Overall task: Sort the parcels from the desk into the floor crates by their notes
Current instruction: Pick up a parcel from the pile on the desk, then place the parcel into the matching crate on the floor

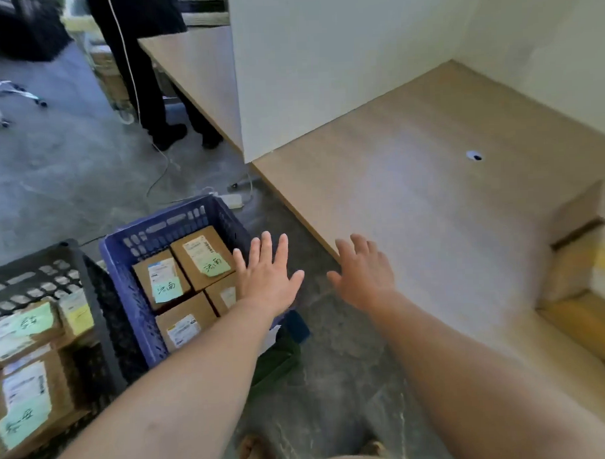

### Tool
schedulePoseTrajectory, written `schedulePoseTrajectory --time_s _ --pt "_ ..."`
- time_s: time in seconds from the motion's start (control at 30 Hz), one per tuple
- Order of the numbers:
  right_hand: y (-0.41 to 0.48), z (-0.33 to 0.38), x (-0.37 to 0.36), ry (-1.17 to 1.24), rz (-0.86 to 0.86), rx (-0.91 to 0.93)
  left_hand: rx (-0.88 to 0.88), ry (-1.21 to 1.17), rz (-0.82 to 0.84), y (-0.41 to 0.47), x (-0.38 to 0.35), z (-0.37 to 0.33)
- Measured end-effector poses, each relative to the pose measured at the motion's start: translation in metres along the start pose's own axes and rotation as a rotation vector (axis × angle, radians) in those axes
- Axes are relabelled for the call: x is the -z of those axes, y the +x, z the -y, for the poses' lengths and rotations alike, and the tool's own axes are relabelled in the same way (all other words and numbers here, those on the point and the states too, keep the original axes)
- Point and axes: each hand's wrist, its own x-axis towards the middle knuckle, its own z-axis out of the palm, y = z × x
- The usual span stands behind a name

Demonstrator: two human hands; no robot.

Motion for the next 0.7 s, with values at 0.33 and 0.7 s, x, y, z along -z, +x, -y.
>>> schedulePoseTrajectory --time_s 0.33,0.7 --pt "-0.072 -0.109 0.051 -0.025 -0.174 -0.129 -0.218 0.045 -0.115 -0.029 0.033 -0.126" --pt "-0.185 -0.264 0.061 0.016 -0.316 -0.321 -0.416 0.140 -0.158 -0.092 0.015 -0.299"
